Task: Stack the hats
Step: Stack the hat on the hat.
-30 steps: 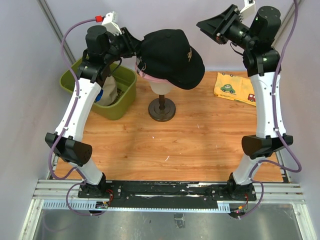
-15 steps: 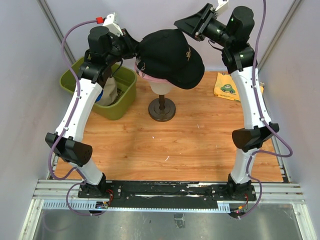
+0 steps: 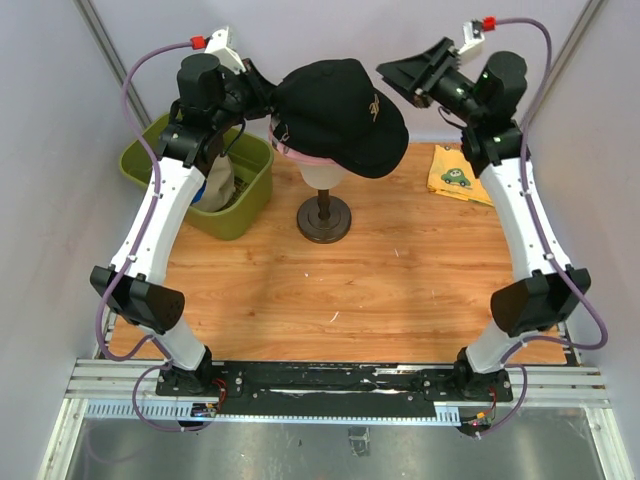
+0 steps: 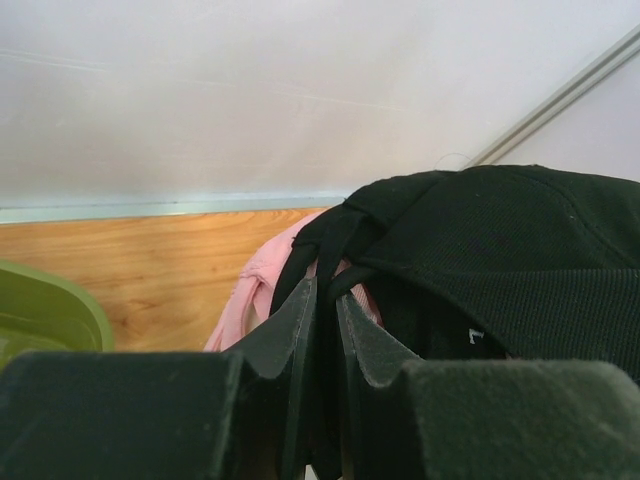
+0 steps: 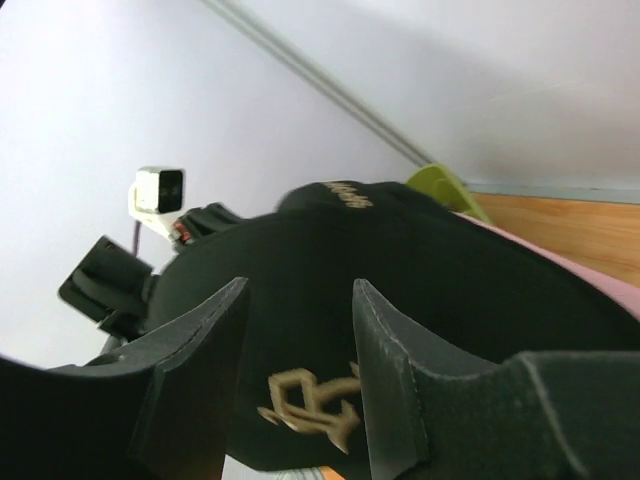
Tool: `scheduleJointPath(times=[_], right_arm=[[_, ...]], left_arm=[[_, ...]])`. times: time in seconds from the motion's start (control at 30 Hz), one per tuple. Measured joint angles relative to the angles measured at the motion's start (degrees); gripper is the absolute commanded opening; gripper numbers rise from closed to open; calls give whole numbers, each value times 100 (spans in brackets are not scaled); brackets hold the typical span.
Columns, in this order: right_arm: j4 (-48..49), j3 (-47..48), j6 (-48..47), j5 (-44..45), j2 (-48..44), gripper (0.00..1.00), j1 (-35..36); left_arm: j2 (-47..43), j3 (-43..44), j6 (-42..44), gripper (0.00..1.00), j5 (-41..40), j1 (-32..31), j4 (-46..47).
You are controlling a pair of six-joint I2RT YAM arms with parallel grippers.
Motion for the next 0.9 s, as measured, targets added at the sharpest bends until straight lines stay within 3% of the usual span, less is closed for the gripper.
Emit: scheduleJointPath(times=[0.17,0.4,0.9], right_arm=[[614,-1281,391,68,-662,48,-603],[1193,-2354,704,7,-1309,49,-837],[1613,-3353,861,-81,-1484,49,-962]], left_arm=[[-11,-20,-42,15,-22,-7,0],[-11,-39,-74,15,-59,-11,2],[-13,-61,-83,15,-114,-11,4]])
